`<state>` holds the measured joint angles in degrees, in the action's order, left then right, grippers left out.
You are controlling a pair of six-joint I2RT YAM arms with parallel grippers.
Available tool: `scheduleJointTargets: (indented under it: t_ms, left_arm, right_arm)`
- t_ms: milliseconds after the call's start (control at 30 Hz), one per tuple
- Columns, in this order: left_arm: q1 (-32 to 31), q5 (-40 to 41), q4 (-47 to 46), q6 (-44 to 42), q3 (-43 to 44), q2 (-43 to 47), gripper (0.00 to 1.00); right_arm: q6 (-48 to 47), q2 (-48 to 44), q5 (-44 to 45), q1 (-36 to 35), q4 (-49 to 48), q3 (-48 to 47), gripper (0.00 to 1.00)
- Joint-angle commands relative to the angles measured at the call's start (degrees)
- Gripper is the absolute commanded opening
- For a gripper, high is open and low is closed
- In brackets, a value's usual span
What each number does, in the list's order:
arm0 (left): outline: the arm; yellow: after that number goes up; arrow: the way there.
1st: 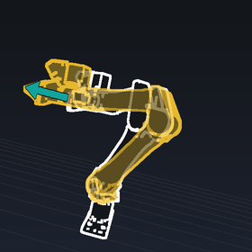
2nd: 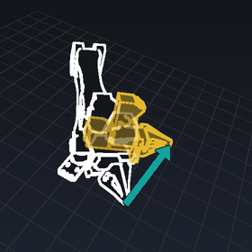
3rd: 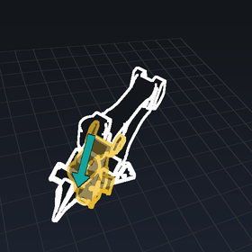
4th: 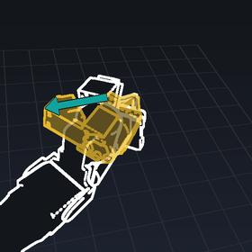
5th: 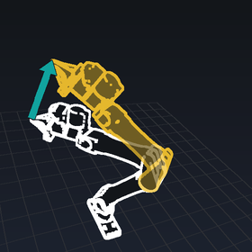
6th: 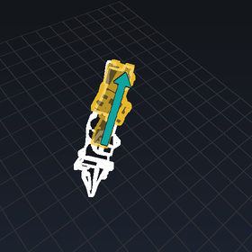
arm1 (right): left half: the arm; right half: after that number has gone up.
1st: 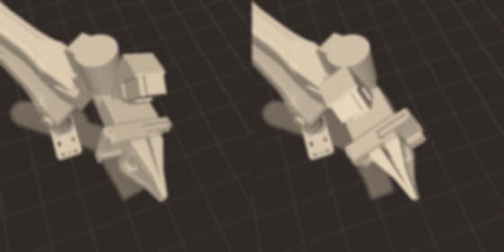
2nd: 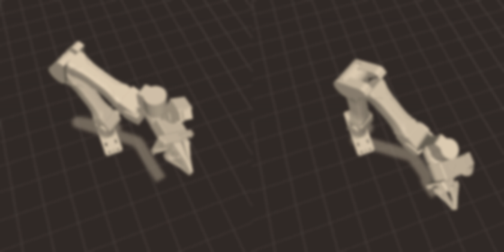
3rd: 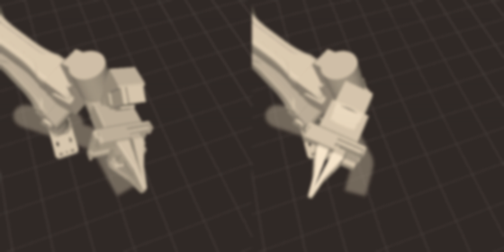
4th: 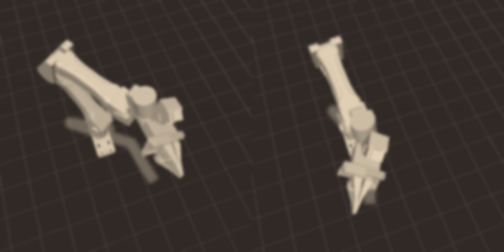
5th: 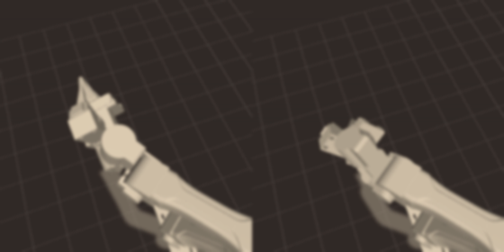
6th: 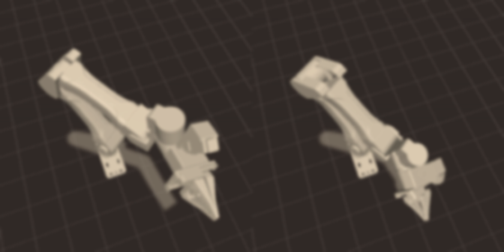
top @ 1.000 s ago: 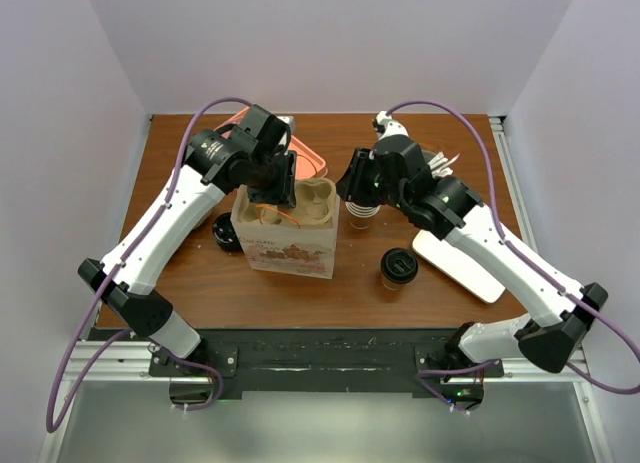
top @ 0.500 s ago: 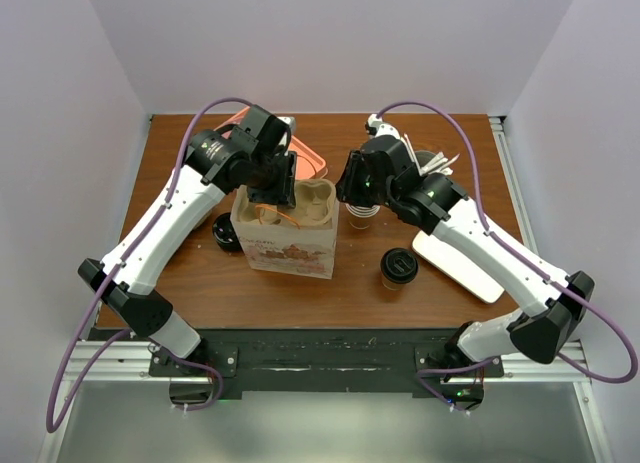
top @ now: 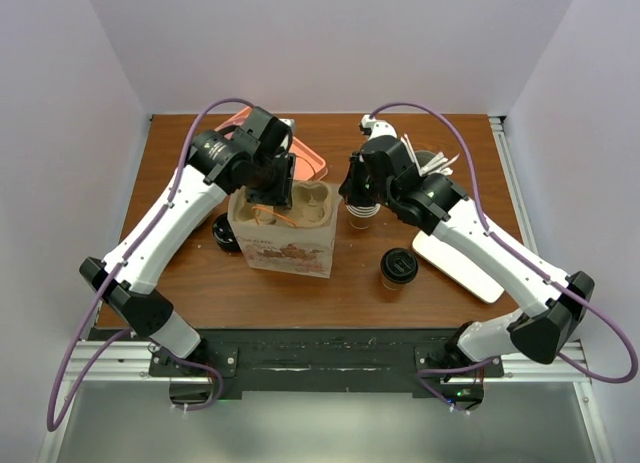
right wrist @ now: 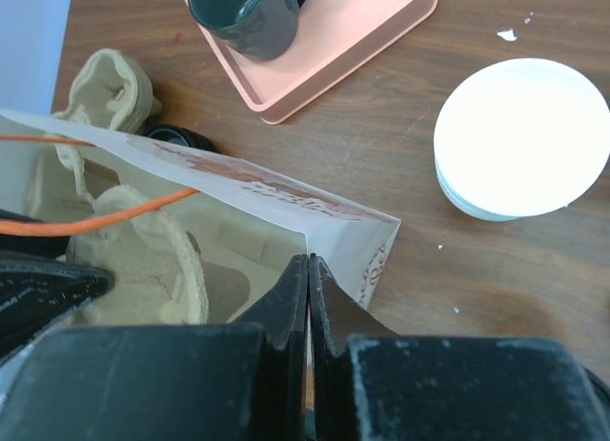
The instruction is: Pack the takeout coffee
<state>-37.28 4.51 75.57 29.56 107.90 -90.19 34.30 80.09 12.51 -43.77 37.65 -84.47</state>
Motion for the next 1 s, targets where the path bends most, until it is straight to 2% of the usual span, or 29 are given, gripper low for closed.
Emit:
scheduleJointTargets:
  t_ms: [0,267,967]
  left_arm:
    - [-0.3,1.7,-0.2,-2.1,0.2,-1.0,0.06]
    - [-0.3,4.3,-0.2,-2.1,0.8,-3.1,0.06]
    - [-0.3,7.6,-0.2,-0.6,0.4,-3.6,0.04]
  right_arm:
    - [-5.1,-1.7,-0.1,0.1,-1.7,0.9,0.00]
    - [-8.5,-2.3,-6.6,0.1,-5.7,3.2,0.00]
    - [-16.7,-7.0,-4.0,0.0,-8.5,8.8,0.00]
